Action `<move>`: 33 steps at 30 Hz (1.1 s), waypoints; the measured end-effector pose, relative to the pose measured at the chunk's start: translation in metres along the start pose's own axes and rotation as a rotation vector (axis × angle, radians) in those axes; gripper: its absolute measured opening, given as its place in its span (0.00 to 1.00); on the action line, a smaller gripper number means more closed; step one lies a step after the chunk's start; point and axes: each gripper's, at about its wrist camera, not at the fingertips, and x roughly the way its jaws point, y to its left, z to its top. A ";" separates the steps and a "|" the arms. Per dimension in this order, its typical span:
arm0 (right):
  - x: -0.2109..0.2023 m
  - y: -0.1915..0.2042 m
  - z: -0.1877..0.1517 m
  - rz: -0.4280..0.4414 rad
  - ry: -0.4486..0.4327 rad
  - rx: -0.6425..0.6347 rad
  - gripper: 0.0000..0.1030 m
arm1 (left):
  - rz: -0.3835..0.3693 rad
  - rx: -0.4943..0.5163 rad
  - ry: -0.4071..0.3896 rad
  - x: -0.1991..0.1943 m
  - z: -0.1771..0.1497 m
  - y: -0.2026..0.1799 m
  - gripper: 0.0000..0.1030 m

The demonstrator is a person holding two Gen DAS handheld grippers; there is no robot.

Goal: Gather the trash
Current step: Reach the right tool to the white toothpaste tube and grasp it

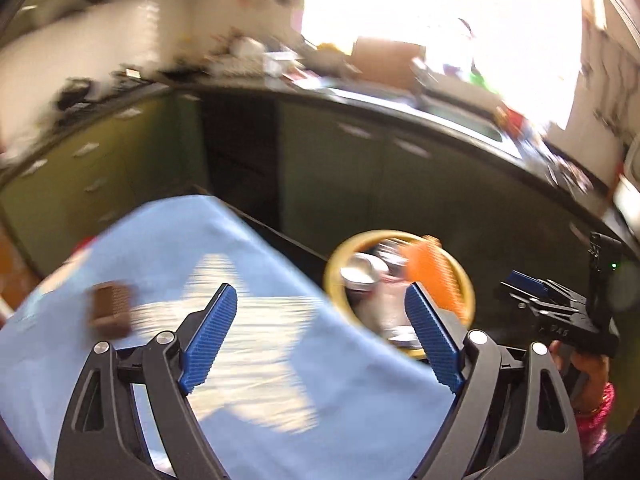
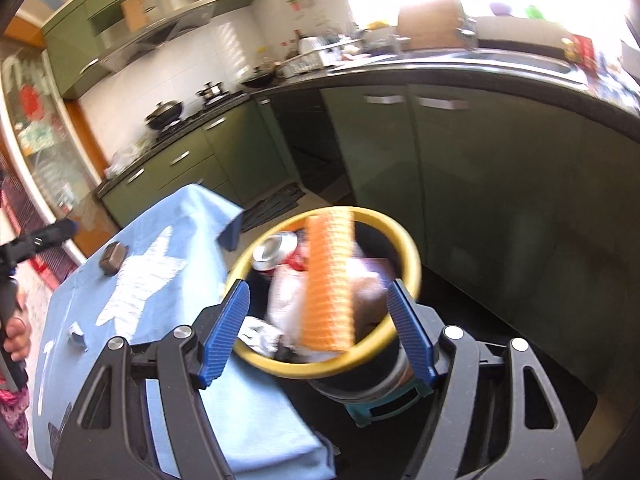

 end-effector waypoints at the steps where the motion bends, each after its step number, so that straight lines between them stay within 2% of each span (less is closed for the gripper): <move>1: 0.002 0.011 0.001 0.018 0.010 -0.030 0.66 | 0.051 -0.019 -0.030 -0.017 -0.009 0.018 0.84; 3: 0.009 0.040 0.002 0.068 0.037 -0.107 0.66 | 0.138 -0.060 -0.070 -0.045 -0.026 0.050 0.85; 7: 0.023 0.103 -0.001 0.207 0.113 -0.247 0.66 | 0.260 -0.174 -0.106 -0.082 -0.065 0.113 0.85; 11: 0.038 0.170 -0.010 0.354 0.197 -0.408 0.66 | 0.356 -0.316 -0.133 -0.109 -0.107 0.175 0.85; 14: 0.049 0.218 -0.021 0.448 0.258 -0.525 0.66 | 0.424 -0.385 -0.137 -0.112 -0.134 0.211 0.85; 18: 0.066 0.273 -0.039 0.532 0.332 -0.657 0.66 | 0.527 -0.437 -0.135 -0.107 -0.164 0.246 0.85; 22: 0.086 0.322 -0.057 0.584 0.395 -0.787 0.66 | 0.531 -0.500 -0.127 -0.108 -0.186 0.267 0.85; 25: 0.100 0.351 -0.072 0.590 0.426 -0.866 0.66 | 0.557 -0.506 -0.111 -0.104 -0.193 0.267 0.85; 28: 0.114 0.373 -0.084 0.577 0.457 -0.909 0.66 | 0.551 -0.517 -0.115 -0.104 -0.198 0.266 0.85; 33: 0.130 0.378 -0.092 0.556 0.494 -0.894 0.49 | 0.566 -0.486 -0.130 -0.105 -0.195 0.260 0.86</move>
